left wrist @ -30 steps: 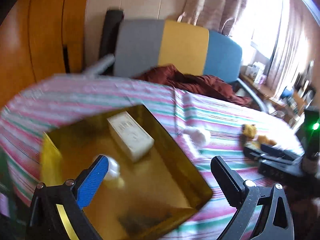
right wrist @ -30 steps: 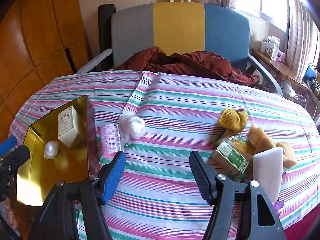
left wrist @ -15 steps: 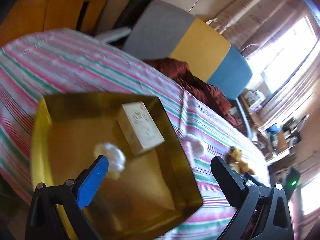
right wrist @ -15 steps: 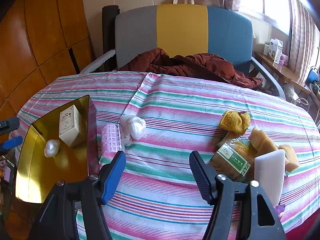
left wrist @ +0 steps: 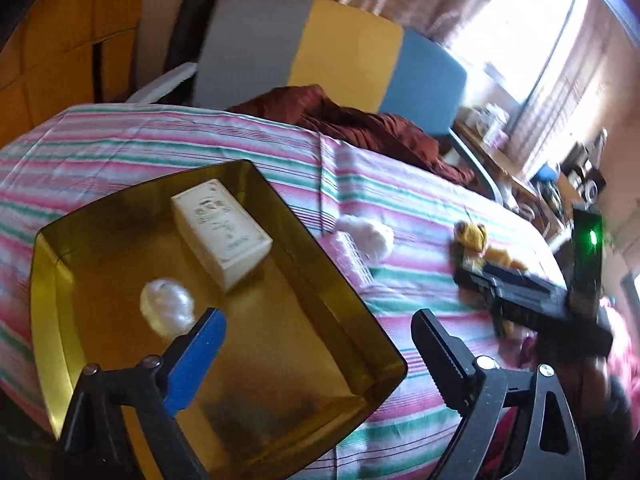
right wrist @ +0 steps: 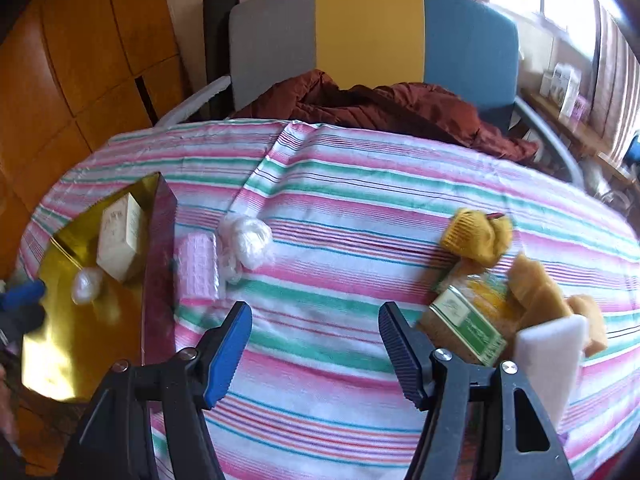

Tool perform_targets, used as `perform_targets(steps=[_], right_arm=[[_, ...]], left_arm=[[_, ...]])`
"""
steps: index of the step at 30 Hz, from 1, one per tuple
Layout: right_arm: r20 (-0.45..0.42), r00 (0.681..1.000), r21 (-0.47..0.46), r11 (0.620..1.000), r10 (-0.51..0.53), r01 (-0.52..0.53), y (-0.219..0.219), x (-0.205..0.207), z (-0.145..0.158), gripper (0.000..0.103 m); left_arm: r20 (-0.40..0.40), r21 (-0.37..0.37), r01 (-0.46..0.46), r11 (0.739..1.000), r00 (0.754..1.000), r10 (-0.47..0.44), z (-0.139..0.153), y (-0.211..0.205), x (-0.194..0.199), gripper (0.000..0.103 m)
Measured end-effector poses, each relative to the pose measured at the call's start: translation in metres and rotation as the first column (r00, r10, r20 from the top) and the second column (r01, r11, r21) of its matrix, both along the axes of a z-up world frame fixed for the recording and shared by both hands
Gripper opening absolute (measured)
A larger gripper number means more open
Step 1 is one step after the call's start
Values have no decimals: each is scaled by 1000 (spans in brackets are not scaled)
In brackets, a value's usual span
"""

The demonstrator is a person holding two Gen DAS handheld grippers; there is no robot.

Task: Organize objects
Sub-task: 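Grasp the wrapped cotton ball with the right gripper while the left grasps the pink roller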

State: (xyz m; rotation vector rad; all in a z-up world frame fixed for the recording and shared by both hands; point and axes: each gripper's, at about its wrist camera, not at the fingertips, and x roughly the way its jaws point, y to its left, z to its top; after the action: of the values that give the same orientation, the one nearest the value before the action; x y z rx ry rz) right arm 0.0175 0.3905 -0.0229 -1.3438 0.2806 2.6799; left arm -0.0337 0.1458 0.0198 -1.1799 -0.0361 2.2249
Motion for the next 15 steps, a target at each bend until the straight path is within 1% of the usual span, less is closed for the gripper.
perform_targets(steps=[2,6,11,13,14,15], right_arm=[[5,1000,-28,1000,10,-10,2,-11,-2,67],[24,998,-71,996,57,-55,-5,-46,-12,67],[56,994,-140,986,94,-86,-21,-86,-30,67],[72,992,-149,984,105,-93,-26,-99,-37,64],[83,991,-156,983,109,-95,-28,-104,-41,51],[96,987,-178,978,126,-107,-30,-109,-47,36]], left_arm=[[-1,1,33,999,999,-33,-2,5,1,94],[-32,-26,87,996,996,-87,-4,14,3,94],[-30,-28,149,988,988,-149,-5,21,1,95],[-31,-32,160,987,986,-161,-6,23,-2,95],[-30,-34,168,985,985,-169,-6,24,-3,95],[-29,-35,177,984,984,-179,-6,25,-4,95]])
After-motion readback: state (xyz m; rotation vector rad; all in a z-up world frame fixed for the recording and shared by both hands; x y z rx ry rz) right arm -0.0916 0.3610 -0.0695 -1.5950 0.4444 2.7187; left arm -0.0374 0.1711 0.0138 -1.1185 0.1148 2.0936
